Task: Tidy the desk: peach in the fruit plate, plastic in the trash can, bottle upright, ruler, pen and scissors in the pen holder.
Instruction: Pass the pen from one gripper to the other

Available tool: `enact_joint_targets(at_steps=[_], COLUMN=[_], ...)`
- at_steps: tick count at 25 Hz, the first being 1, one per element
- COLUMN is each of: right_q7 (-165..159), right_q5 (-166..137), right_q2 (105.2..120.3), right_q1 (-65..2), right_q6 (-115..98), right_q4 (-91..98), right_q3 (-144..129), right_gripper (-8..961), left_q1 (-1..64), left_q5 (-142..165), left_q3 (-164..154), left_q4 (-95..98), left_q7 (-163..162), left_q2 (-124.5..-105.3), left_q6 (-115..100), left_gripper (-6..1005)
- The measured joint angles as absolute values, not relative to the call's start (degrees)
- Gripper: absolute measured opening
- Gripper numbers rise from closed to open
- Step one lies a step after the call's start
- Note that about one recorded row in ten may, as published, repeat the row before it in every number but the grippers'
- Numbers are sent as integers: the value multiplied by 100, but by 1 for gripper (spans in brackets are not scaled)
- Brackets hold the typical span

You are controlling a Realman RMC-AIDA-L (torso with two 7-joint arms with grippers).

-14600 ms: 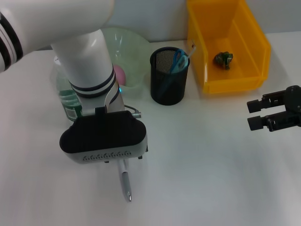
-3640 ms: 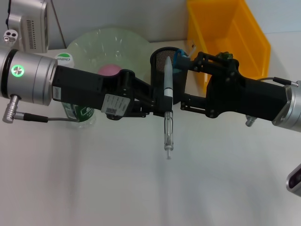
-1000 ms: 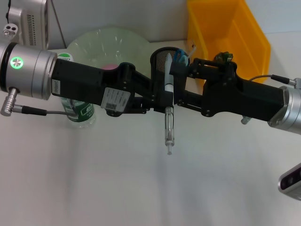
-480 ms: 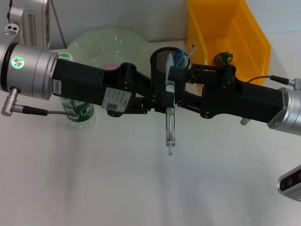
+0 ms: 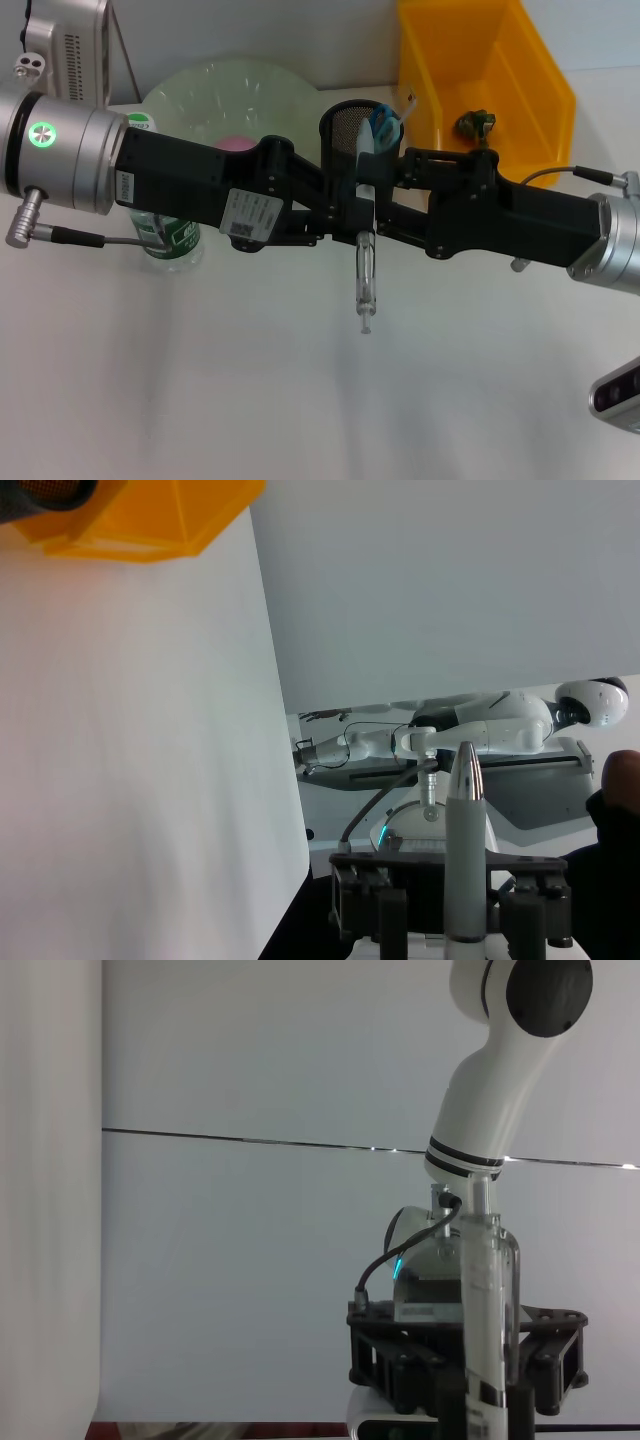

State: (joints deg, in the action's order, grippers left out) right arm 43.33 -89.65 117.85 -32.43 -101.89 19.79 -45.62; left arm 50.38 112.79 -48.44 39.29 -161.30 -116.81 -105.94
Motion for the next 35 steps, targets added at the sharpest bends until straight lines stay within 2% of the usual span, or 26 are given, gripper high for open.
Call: enact_joint_targets(at_steps=[26, 31, 35], right_q7=[4403, 4409, 4412], right_q5=[-9018, -9023, -9108], right_q2=[11763, 11760, 11731], right_q1=[-3255, -3244, -3238], right_q6=[-10256, -10258, -10295], right_q4=[1968, 1969, 1983], right_q3=[-4560, -4561, -4531], right_gripper=[282, 193, 186], left_q1=[5055, 5058, 5059], left_q5=[11279, 11275, 11278], left_q3=[-4843, -4843, -4845], left_q4=[3925, 3877, 3874], left_q7=[-16137, -16137, -16137], left_q2=[-11708, -11707, -11707], left_q6=[-10599, -10593, -10596], left_gripper=[132, 132, 132])
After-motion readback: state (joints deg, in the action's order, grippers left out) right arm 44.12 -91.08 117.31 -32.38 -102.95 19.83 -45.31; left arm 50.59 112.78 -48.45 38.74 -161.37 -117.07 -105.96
